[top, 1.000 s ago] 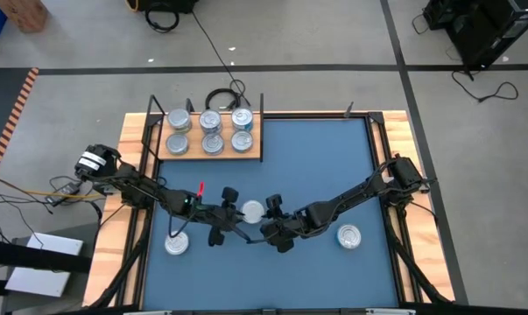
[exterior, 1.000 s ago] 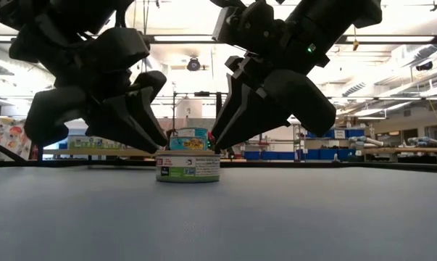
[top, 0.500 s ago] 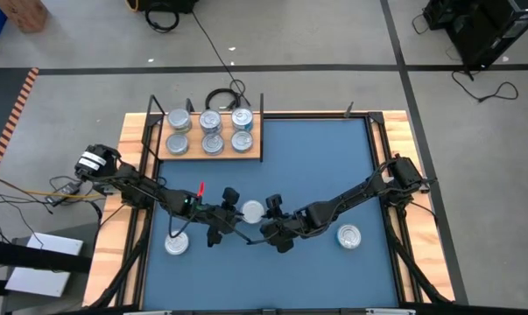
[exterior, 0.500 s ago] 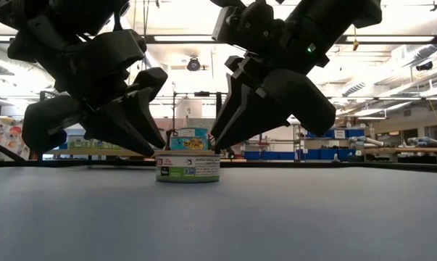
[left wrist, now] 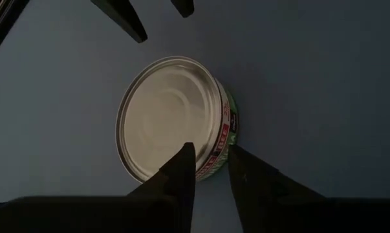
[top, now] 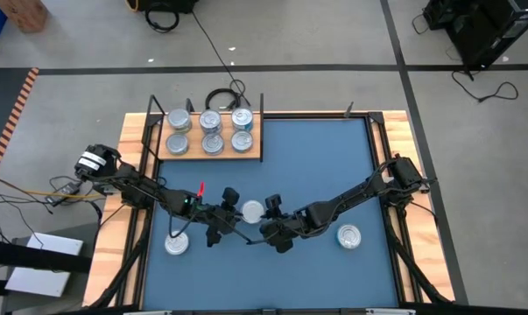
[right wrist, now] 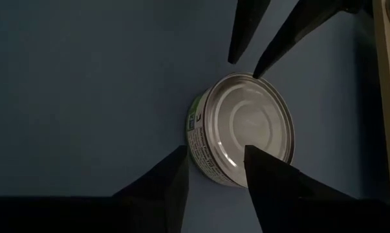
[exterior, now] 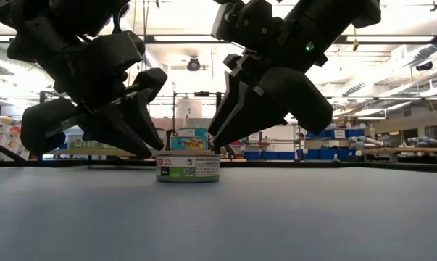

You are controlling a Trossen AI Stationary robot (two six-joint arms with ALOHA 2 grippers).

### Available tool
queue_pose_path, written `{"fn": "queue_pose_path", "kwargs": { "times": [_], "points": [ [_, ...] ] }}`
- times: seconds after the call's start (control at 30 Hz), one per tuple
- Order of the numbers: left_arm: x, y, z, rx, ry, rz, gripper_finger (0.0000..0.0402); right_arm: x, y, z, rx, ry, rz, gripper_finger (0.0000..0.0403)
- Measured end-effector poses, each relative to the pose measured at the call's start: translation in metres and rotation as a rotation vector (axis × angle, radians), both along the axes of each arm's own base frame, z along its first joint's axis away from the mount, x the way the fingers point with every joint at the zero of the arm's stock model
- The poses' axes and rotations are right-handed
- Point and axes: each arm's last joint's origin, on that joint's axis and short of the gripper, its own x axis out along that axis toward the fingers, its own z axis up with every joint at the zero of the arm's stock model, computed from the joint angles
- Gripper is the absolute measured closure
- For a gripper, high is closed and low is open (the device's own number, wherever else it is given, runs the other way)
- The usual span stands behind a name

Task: Stack canned seafood by type on shelf
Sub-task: Stack the green tuna can on top of the green tuna can on the shelf

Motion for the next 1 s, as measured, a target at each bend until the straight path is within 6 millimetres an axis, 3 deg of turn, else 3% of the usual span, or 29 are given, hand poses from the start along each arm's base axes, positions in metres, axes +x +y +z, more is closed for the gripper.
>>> {"fn": "queue_pose_path", "kwargs": {
  "times": [0.23, 0.63, 0.83, 1.0],
  "points": [
    [0.002, 0.0, 0.001, 0.002, 0.003, 0.001, 0.0307, 0.0, 0.0, 0.0, 0.0, -0.001, 0.0, 0.0245],
    [0.032, -0.01, -0.002, 0.092, 0.111, 0.019, 0.0312, 0.001, 0.0, 0.0, -0.007, -0.007, 0.015, 0.0245],
    [0.038, -0.012, 0.004, 0.094, 0.12, 0.021, 0.0384, 0.0, 0.003, 0.0, 0.001, -0.009, 0.002, 0.0245],
    [0.042, -0.013, 0.012, 0.052, 0.129, 0.063, 0.0399, -0.006, 0.01, -0.001, -0.056, -0.007, -0.033, 0.0239]
  ]
}}
